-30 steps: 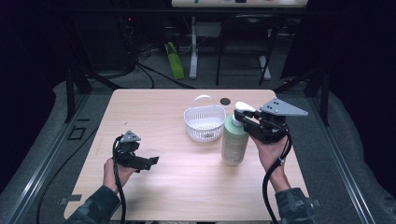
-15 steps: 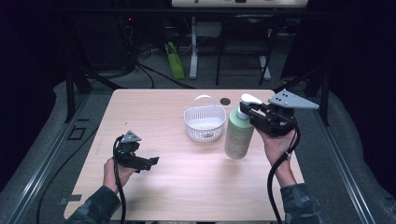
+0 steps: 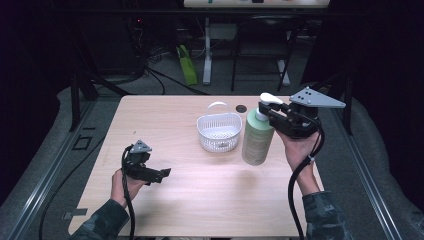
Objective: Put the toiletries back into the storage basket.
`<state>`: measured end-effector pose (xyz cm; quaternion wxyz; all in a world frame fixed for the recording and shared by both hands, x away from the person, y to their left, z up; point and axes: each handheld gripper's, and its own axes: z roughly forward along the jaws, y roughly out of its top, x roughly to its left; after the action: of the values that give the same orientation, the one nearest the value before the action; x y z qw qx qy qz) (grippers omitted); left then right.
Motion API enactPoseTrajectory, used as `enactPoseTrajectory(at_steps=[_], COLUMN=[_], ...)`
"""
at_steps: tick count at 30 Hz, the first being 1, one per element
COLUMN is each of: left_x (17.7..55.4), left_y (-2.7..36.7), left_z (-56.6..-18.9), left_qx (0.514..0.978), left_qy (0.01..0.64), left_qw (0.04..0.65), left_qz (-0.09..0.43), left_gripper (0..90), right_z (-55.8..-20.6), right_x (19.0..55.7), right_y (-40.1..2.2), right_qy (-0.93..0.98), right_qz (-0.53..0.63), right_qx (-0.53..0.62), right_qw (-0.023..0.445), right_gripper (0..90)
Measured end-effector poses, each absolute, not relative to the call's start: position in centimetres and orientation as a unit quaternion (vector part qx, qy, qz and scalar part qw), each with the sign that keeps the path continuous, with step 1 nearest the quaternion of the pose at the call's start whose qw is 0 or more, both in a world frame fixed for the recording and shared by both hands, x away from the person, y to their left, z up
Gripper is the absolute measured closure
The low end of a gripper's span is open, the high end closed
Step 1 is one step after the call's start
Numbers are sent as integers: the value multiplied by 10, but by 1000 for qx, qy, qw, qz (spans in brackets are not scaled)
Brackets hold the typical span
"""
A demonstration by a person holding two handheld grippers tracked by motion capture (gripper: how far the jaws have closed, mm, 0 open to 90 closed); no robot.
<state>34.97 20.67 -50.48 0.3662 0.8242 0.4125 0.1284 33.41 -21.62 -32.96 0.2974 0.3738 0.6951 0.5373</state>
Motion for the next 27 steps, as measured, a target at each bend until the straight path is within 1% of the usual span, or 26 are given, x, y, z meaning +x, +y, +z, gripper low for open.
enactPoseTrajectory(at_steps=[15, 27], left_x=[353, 353], left_y=[207, 207], left_z=[-511, -511], left_qx=[829, 828], left_qy=[414, 415], left_qw=[354, 357], left_qz=[125, 123], left_gripper=[0, 0], right_z=[-315, -301], right_x=[337, 338], right_y=[-217, -224], right_qy=[686, 679], right_qz=[549, 553], right_qx=[369, 369], right_qw=[303, 312], right_gripper=[697, 697])
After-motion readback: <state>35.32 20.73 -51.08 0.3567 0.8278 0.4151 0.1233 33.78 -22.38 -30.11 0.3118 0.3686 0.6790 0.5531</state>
